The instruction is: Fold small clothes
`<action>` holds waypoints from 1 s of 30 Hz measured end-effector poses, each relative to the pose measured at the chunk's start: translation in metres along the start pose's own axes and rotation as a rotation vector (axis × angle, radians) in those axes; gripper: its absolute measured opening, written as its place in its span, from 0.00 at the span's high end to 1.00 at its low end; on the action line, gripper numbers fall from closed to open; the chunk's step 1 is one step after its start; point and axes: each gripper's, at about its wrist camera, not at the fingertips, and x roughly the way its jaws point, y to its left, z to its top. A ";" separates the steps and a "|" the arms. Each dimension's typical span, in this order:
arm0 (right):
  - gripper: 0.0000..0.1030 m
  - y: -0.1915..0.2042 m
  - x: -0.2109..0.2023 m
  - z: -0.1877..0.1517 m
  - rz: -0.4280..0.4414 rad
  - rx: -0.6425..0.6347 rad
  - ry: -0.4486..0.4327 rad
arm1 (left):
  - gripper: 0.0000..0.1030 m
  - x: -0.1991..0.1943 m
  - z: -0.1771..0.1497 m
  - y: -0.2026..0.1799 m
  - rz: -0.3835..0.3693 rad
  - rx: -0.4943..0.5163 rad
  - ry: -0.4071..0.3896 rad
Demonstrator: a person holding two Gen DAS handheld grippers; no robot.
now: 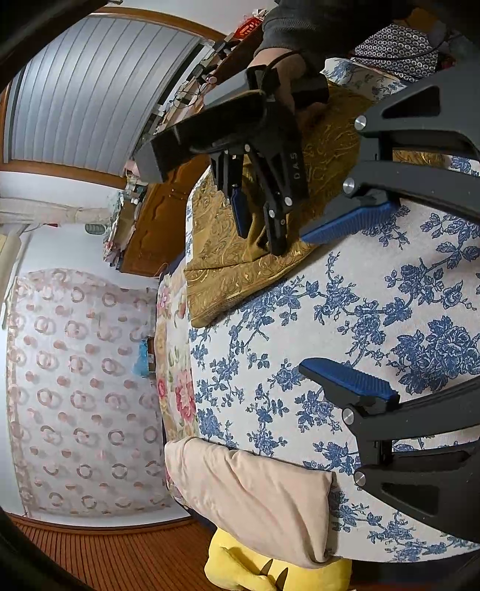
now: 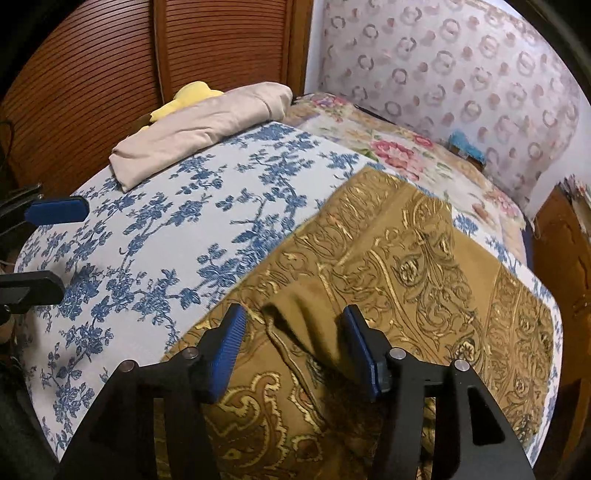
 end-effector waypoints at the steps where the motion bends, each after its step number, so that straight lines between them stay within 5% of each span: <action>1: 0.53 -0.002 0.000 0.000 0.003 0.006 -0.003 | 0.36 0.000 0.000 -0.001 -0.001 0.001 0.000; 2: 0.60 -0.004 -0.004 0.000 0.011 0.002 -0.007 | 0.36 0.001 0.001 -0.002 -0.002 0.003 0.000; 4: 0.91 -0.003 -0.005 0.000 0.012 -0.020 -0.003 | 0.36 0.003 0.001 -0.003 -0.005 0.005 0.002; 5: 0.93 -0.003 -0.007 0.001 -0.005 -0.032 -0.004 | 0.36 0.003 0.000 -0.004 -0.006 0.006 0.004; 16: 0.95 -0.084 -0.073 0.023 -0.196 0.076 -0.148 | 0.36 0.005 0.000 -0.008 -0.015 0.015 0.009; 30: 0.96 -0.168 -0.061 0.038 -0.477 0.271 -0.071 | 0.36 0.008 -0.004 -0.011 -0.019 0.018 0.024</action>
